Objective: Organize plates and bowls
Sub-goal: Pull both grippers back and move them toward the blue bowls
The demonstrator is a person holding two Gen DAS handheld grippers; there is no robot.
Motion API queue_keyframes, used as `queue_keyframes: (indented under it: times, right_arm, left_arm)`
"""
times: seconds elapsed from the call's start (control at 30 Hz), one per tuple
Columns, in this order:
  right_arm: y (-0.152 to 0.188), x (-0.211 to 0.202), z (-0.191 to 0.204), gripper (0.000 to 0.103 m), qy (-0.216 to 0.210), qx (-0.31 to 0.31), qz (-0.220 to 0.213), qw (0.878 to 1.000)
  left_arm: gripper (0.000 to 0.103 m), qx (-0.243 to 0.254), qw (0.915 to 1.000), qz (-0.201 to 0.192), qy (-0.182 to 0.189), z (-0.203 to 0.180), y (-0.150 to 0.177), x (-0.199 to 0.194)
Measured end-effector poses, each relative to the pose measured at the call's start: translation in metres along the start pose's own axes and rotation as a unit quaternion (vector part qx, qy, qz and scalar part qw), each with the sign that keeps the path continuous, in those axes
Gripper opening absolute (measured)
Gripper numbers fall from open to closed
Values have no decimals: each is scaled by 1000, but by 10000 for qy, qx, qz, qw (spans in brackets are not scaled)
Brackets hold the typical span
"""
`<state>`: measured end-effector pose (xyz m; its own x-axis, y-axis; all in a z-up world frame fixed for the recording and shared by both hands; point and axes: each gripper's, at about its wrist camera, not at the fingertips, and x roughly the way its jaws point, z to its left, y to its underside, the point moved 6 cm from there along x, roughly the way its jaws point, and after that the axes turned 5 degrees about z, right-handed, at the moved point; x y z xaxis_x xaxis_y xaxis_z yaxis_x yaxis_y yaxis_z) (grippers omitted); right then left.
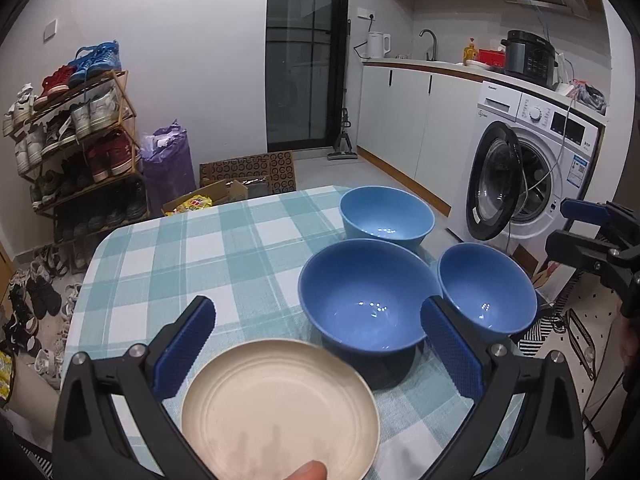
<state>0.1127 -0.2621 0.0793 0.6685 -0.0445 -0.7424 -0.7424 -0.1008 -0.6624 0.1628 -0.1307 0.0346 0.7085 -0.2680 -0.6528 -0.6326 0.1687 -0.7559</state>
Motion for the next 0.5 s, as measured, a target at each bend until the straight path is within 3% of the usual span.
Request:
queue_keyframes:
  times: [0.5]
  right_arm:
    - [-37, 14, -76, 102, 172, 572, 118, 9981]
  left_arm:
    - [103, 229, 9996, 172, 17, -15, -51, 40]
